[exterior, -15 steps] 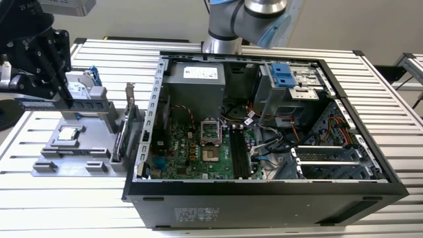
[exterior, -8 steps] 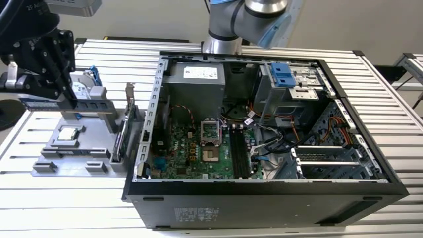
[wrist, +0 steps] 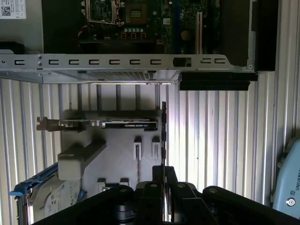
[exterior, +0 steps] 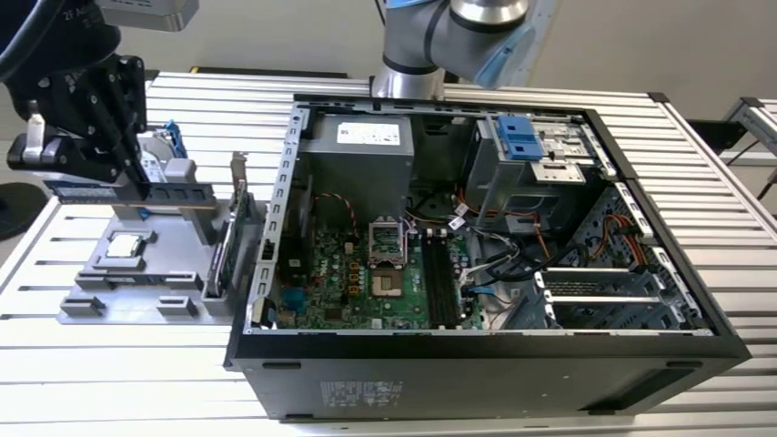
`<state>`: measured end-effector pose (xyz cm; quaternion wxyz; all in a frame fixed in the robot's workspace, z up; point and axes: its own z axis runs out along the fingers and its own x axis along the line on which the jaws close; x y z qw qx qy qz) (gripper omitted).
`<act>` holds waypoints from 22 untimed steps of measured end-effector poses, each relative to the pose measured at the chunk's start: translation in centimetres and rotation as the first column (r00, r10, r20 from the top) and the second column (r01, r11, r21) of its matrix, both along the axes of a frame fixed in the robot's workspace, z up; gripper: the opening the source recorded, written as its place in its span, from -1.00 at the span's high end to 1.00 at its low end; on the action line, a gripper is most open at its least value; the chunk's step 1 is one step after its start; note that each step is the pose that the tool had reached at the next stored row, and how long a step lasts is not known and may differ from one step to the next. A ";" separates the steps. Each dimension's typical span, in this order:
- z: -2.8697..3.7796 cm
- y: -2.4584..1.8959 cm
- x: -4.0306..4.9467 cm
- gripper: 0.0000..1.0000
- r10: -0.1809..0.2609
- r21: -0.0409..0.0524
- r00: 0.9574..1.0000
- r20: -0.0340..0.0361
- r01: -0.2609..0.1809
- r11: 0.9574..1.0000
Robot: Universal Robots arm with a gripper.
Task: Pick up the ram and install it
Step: 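Pick up the ram and move it above insertion slot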
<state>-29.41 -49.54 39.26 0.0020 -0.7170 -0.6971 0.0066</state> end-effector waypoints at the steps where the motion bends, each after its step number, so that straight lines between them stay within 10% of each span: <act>1: 0.00 0.00 0.08 1.00 0.000 0.000 1.000 0.000 0.000 1.000; 22: 0.00 0.00 1.93 1.00 0.000 -0.003 1.000 0.000 0.000 1.000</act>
